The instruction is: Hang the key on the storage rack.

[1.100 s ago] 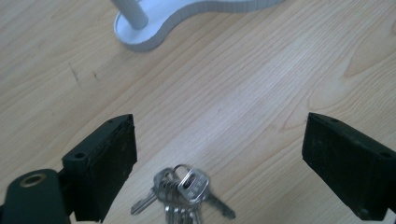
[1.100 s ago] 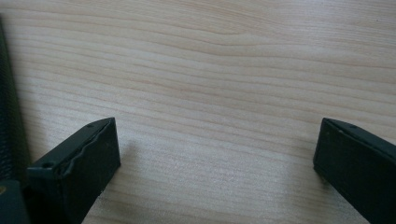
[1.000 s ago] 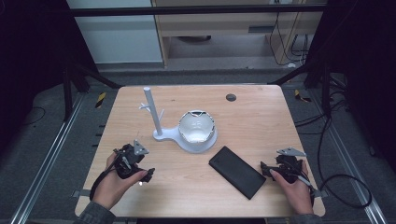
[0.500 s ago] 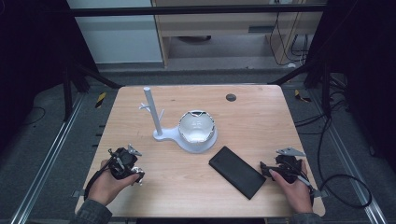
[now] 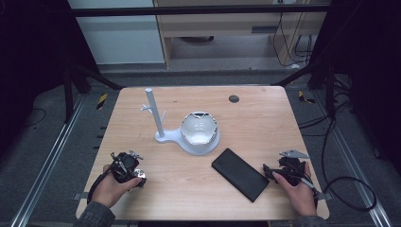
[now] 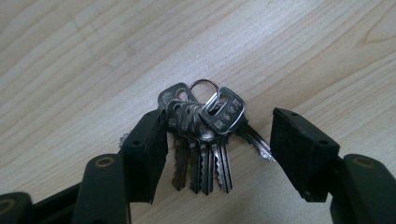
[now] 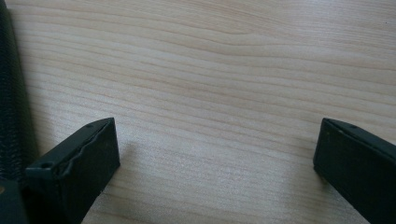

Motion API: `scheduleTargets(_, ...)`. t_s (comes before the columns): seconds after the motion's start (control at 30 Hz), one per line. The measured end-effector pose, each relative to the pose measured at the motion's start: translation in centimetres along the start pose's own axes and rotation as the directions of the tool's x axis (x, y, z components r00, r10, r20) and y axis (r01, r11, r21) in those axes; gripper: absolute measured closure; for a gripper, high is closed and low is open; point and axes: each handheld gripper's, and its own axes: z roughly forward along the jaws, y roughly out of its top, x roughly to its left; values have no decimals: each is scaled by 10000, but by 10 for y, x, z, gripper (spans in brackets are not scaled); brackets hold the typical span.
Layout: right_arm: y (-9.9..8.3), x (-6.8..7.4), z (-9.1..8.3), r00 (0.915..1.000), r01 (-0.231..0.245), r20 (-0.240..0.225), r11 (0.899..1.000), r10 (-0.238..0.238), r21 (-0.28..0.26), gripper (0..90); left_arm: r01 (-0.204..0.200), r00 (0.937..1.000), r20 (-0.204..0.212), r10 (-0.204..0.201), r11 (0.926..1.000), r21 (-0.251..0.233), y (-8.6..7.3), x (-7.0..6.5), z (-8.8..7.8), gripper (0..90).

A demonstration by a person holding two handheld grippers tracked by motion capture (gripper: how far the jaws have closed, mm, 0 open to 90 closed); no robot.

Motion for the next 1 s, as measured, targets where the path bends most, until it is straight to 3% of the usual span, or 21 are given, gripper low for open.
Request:
scheduleTargets(0.23,0,0,0,10000,28,2,10000,-28,14,6,90,9998,181,-92,9999,100,0,3,5,352)
scheduleTargets(0.5,0,1,0,10000,-1,-30,10000,1,12,6,127,9999,110,-129,9998,183,-1,6,8,342)
scheduleTargets(0.53,0,1,0,10000,43,-39,10000,-43,-1,6,294,9994,163,-294,9996,42,-2,7,8,347)
scheduleTargets(0.67,0,1,0,9999,94,-49,10000,-94,17,6,196,9997,161,-195,9998,-80,-4,8,7,427)
scheduleTargets(0.83,0,2,0,10000,58,-72,10000,-57,11,6,-152,9997,171,153,9999,-81,-3,7,5,590)
scheduleTargets(1.0,0,3,0,9999,95,-81,10000,-95,17,6,-283,9996,64,284,9993,-240,-3,4,3,631)
